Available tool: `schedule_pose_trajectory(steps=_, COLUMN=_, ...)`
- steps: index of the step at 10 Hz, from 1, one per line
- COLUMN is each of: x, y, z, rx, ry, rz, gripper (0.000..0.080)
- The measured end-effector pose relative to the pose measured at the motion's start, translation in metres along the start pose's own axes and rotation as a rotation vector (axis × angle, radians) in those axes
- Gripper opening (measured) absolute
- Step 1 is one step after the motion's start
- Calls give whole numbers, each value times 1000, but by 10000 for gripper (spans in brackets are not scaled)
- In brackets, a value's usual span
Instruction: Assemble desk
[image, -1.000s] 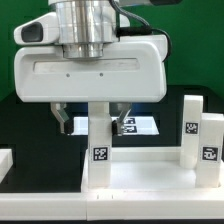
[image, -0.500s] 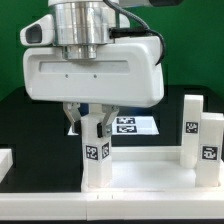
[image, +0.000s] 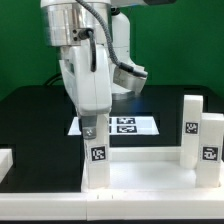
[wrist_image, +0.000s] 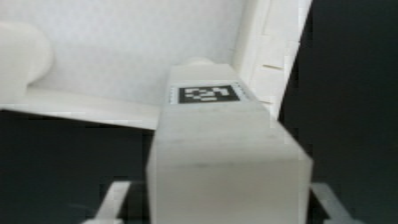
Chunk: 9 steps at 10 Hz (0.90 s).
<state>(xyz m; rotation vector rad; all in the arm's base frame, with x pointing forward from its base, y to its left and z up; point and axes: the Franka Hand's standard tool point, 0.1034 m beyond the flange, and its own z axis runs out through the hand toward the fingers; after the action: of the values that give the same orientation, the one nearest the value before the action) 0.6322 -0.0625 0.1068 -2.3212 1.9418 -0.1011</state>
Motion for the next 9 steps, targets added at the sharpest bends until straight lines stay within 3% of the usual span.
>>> schedule_pose_trajectory(steps=3, x=1, y=2, z=0, rx=-10, ry=-8, rz=222, gripper=284)
schedule_pose_trajectory(steps=4, x=3, y=6, z=-2, rx=-32, ry=-33, rz=391, gripper=285)
schedule_pose_trajectory(steps=5, x=1, y=6, z=-1, rx=-25, ry=-64, rz=698, gripper=285)
schedule_pose_trajectory(steps=6, x=0, y=5, z=-1, rx=-23, ry=-71, rz=773, gripper=285)
schedule_pose_trajectory(steps=8, x=-2, y=5, z=1, rx=-19, ry=-64, rz=653, gripper=296)
schedule_pose_trajectory(steps=9, x=-8, y=5, z=4, rx=-12, ry=-55, rz=550, gripper=509)
